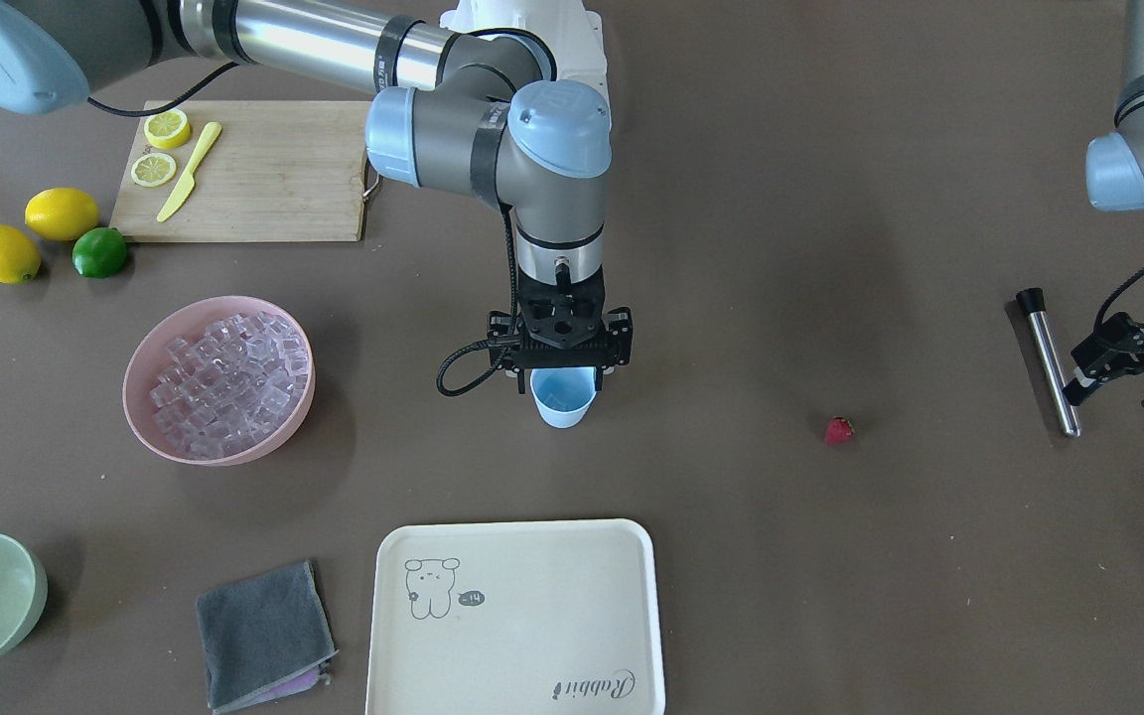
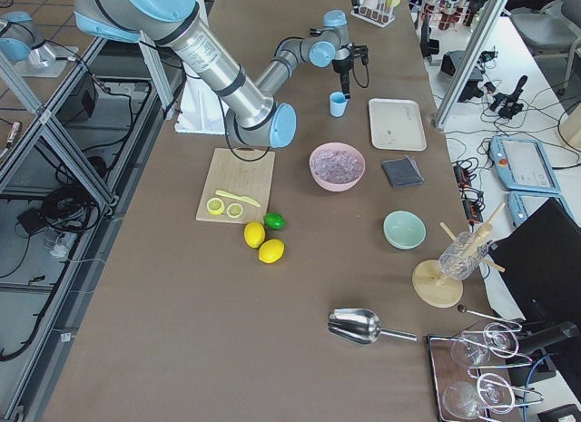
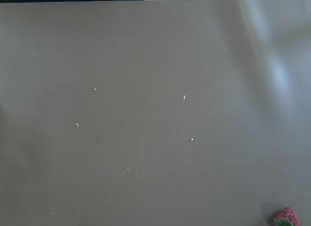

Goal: Mash ice and strawberries in cup
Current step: 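Return the right gripper to the pink bowl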

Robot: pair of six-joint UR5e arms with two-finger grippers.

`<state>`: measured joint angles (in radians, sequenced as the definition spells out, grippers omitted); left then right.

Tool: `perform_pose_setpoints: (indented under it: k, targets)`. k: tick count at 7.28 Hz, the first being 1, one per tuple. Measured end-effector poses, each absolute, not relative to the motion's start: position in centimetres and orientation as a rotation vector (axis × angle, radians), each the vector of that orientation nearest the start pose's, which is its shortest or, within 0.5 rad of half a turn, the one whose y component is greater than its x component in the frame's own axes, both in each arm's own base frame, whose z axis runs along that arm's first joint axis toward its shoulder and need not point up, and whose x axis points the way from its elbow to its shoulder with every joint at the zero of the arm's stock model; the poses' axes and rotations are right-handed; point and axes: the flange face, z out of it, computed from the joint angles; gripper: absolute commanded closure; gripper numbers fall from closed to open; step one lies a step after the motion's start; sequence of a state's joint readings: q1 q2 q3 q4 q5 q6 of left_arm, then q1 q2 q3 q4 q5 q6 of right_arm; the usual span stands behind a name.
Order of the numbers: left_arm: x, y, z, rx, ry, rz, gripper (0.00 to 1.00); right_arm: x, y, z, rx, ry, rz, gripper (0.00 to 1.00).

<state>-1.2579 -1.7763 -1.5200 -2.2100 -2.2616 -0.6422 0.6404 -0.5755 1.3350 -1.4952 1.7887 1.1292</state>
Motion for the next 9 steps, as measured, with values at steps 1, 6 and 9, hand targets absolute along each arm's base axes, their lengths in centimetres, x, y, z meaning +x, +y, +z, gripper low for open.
perform_pose_setpoints:
  k: [1, 6, 9]
  targets:
    - [11.8, -59.2, 50.1, 0.374, 0.927, -0.027, 0.03, -50.8, -57.4, 12.5, 0.226, -0.848, 0.062, 0.10]
    - [11.9, -59.4, 49.8, 0.379, 0.928, -0.025, 0.03, -35.1, -57.4, 27.8, 0.252, -0.792, -0.212, 0.26]
    - [11.9, -59.4, 49.7, 0.382, 0.928, -0.024, 0.03, -35.1, -56.9, 32.5, 0.249, -0.729, -0.315, 0.44]
